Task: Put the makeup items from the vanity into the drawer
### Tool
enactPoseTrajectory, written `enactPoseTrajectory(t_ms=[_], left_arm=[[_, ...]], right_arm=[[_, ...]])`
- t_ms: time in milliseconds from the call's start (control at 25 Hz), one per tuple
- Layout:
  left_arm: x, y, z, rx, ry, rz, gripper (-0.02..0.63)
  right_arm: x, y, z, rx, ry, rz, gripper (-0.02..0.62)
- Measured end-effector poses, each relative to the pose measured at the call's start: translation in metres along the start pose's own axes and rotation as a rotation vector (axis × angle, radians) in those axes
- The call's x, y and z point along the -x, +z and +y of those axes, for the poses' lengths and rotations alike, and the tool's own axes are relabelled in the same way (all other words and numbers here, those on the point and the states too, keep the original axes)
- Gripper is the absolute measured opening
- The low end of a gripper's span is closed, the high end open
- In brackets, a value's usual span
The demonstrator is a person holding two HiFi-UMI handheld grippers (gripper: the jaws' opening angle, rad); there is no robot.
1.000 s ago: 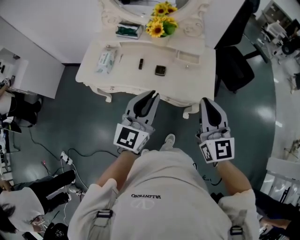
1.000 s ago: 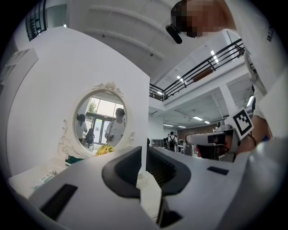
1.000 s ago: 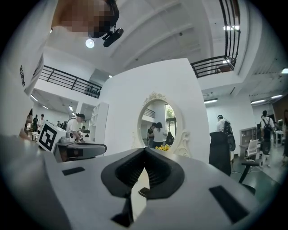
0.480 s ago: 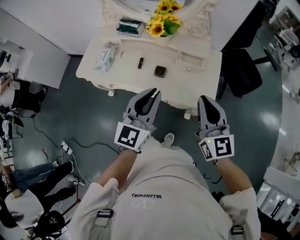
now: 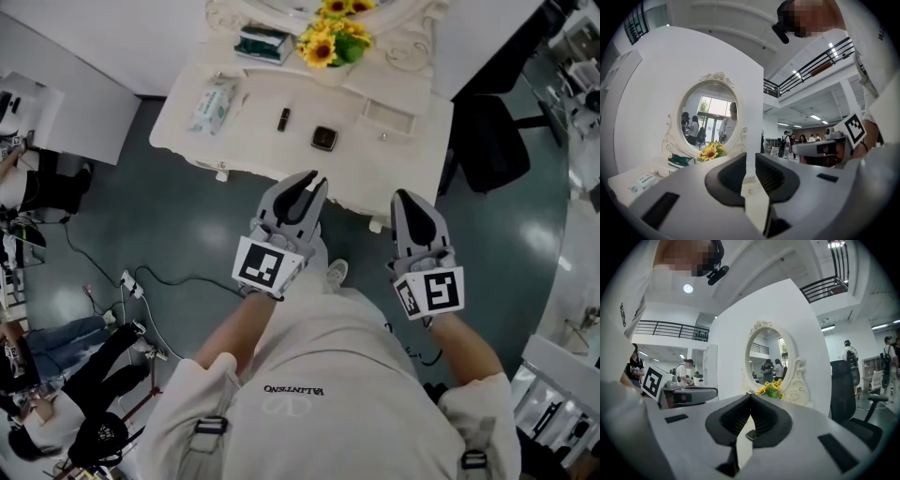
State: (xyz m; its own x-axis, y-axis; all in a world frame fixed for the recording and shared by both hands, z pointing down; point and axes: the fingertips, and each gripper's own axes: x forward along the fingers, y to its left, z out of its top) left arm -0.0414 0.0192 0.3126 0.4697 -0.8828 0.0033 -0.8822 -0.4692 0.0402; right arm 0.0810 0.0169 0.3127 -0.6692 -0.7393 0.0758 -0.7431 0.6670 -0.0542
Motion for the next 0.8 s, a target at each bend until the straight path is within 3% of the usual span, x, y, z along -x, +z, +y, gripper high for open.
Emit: enactPoseTrajectory(t_ms=[800], left_arm=[[-0.062,-0.068,0.065,0.023,-0.072,0.133,0.077]], right_arm=[[-0.098,-0.047,-0.013,-0.062,-0.040,0.118,0.010]])
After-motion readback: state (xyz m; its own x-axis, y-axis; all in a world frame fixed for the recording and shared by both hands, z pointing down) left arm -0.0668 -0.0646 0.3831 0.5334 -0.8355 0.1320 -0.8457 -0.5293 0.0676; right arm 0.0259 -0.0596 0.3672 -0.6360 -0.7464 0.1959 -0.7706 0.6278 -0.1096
